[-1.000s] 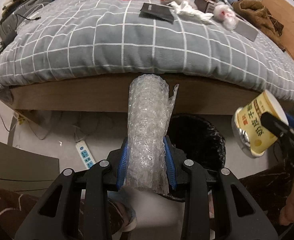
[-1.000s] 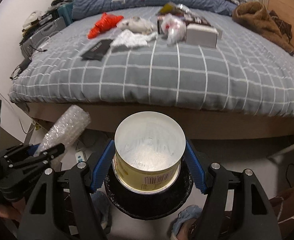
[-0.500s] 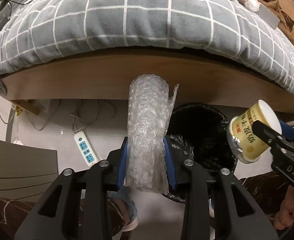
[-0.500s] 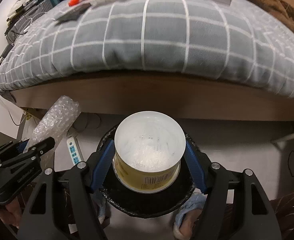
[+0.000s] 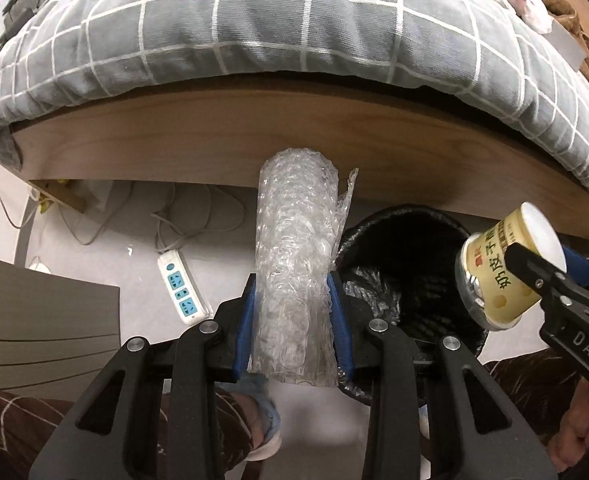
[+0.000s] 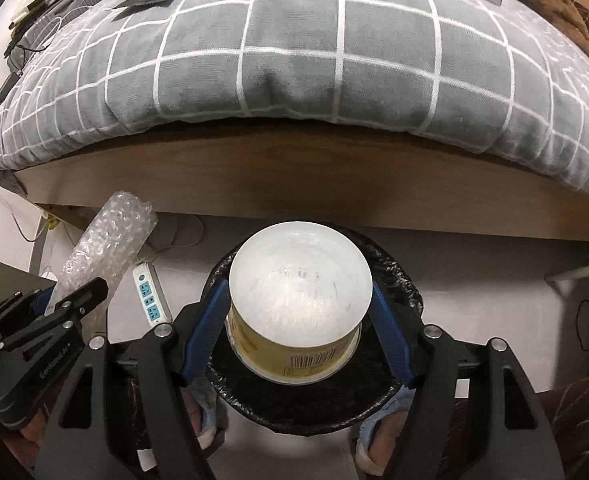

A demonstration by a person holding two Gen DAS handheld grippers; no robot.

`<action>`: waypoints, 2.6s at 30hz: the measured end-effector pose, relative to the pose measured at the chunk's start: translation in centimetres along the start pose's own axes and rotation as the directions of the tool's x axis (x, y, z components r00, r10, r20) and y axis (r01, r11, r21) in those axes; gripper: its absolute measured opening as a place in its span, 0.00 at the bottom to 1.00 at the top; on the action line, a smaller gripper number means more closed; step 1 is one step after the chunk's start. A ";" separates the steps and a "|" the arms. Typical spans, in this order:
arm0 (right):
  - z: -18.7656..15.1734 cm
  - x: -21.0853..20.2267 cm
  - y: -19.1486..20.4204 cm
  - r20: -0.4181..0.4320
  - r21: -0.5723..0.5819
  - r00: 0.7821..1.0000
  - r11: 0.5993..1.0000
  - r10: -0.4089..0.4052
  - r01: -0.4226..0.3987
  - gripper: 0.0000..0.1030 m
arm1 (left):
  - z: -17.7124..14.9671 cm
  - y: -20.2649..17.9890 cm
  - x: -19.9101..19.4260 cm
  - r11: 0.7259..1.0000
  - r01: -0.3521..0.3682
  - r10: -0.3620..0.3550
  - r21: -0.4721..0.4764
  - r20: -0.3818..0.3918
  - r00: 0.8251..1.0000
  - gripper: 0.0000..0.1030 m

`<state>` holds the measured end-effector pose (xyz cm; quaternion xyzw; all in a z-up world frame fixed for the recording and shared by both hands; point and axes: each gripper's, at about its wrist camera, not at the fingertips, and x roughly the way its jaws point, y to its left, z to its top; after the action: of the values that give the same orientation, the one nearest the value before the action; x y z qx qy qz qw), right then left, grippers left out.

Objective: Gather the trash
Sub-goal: 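Open the right tool to drop the yellow cup while the left tool drops the bubble wrap, then move both tools back over the bed toward the black packet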

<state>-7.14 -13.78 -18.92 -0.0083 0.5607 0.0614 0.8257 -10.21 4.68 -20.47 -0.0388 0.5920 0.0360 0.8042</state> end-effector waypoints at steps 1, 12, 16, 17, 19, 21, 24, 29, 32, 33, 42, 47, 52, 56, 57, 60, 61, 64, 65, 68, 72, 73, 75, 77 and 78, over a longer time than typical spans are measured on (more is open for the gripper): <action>0.0 -0.3 -0.2 0.015 0.006 1.000 1.000 -0.009 0.009 0.74 | 0.0 -0.2 0.0 1.000 0.002 -0.002 0.002 0.001 1.000 0.32; 0.2 -3.7 -4.2 0.103 0.064 0.991 0.995 -0.085 0.078 0.93 | 0.6 -3.6 -1.5 0.998 0.031 -0.033 0.061 0.030 0.999 0.32; 0.0 -4.8 -5.9 0.123 0.077 0.986 0.991 -0.114 0.105 0.93 | 0.7 -5.7 -1.8 0.994 0.048 -0.051 0.098 0.032 0.998 0.32; 0.1 -4.8 -6.2 0.124 0.082 0.985 0.991 -0.119 0.109 0.93 | 0.8 -6.2 -1.8 0.993 0.055 -0.058 0.104 0.033 0.998 0.32; -0.1 -4.8 -7.0 0.123 0.098 0.984 0.988 -0.128 0.117 0.93 | 1.0 -7.2 -1.8 0.991 0.062 -0.066 0.118 0.029 0.997 0.32; -0.2 -4.6 -8.0 0.122 0.110 0.983 0.986 -0.138 0.124 0.93 | 1.0 -8.3 -1.7 0.988 0.073 -0.077 0.133 0.026 0.997 0.32; -0.8 -4.9 -10.1 0.118 0.139 0.981 0.981 -0.153 0.136 0.93 | 0.8 -10.3 -1.4 0.983 0.084 -0.089 0.165 0.020 0.996 0.32; -2.2 -4.6 -12.4 0.101 0.170 0.982 0.976 -0.158 0.139 0.93 | 0.5 -13.1 -0.8 0.973 0.104 -0.106 0.206 -0.002 0.994 0.32; -2.7 -4.6 -13.4 0.090 0.183 0.982 0.972 -0.166 0.148 0.93 | 0.2 -14.3 -0.4 0.968 0.119 -0.119 0.221 -0.016 0.993 0.32; -2.8 -4.6 -13.7 0.087 0.189 0.982 0.971 -0.167 0.148 0.93 | 0.1 -14.7 -0.2 0.966 0.120 -0.118 0.230 -0.020 0.993 0.32; -2.7 -4.5 -13.8 0.107 0.175 0.976 0.970 -0.189 0.168 0.93 | -0.2 -15.7 0.0 0.960 0.112 -0.114 0.258 -0.006 0.993 0.42; -2.5 -4.8 -13.5 0.120 0.170 0.971 0.968 -0.207 0.185 0.93 | -0.1 -15.6 -0.7 0.961 0.093 -0.103 0.260 0.028 0.994 0.65; -2.1 -5.5 -13.3 0.138 0.170 0.965 0.965 -0.223 0.198 0.93 | 0.3 -15.4 -2.0 0.963 0.051 -0.078 0.266 0.091 0.993 0.88; -1.6 -6.4 -13.1 0.170 0.161 0.956 0.964 -0.240 0.214 0.93 | 0.9 -14.9 -3.1 0.966 0.032 -0.066 0.257 0.127 0.990 0.95; -1.6 -6.6 -13.1 0.175 0.163 0.955 0.964 -0.239 0.211 0.93 | 1.0 -14.7 -3.2 0.967 0.033 -0.067 0.253 0.128 0.989 0.95; -1.1 -7.5 -13.0 0.204 0.165 0.951 0.966 -0.233 0.201 0.93 | 1.7 -14.4 -3.8 0.968 0.019 -0.058 0.249 0.150 0.987 0.95; -1.0 -7.8 -12.8 0.217 0.166 0.949 0.966 -0.230 0.197 0.93 | 1.8 -14.4 -4.1 0.969 0.013 -0.052 0.248 0.155 0.987 0.95; -0.7 -8.6 -12.4 0.249 0.158 0.939 0.966 -0.238 0.203 0.93 | 2.6 -14.0 -5.2 0.973 0.019 -0.060 0.232 0.170 0.984 0.95; -0.5 -8.9 -12.3 0.259 0.157 0.937 0.968 -0.234 0.198 0.93 | 2.8 -13.8 -5.8 0.974 0.018 -0.060 0.226 0.182 0.981 0.95; -0.2 -10.0 -12.0 0.295 0.157 0.927 0.969 -0.230 0.191 0.93 | 3.3 -13.6 -7.4 0.976 0.007 -0.057 0.217 0.226 0.972 0.94; 0.4 -11.6 -11.6 0.343 0.150 0.910 0.970 -0.232 0.191 0.93 | 3.9 -13.5 -9.3 0.976 0.010 -0.071 0.218 0.274 0.959 0.94; 0.5 -12.1 -11.5 0.356 0.150 0.905 0.970 -0.233 0.191 0.93 | 3.9 -13.4 -9.5 0.976 0.008 -0.071 0.218 0.282 0.957 0.94; 0.7 -12.8 -11.4 0.374 0.150 0.899 0.971 -0.229 0.185 0.93 | 4.1 -13.2 -10.2 0.978 0.014 -0.078 0.210 0.302 0.950 0.94; 0.9 -13.4 -11.3 0.389 0.149 0.892 0.971 -0.229 0.185 0.93 | 4.3 -13.0 -10.9 0.978 0.011 -0.078 0.206 0.317 0.945 0.94; 1.1 -13.6 -11.1 0.395 0.146 0.890 0.972 -0.226 0.182 0.93 | 4.3 -12.8 -10.9 0.979 0.009 -0.076 0.205 0.322 0.944 0.94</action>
<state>-9.82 -25.99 -6.47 -0.0108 0.3741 -0.0549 0.9257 -7.98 -7.76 -8.53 0.0365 0.4498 -0.0354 0.8917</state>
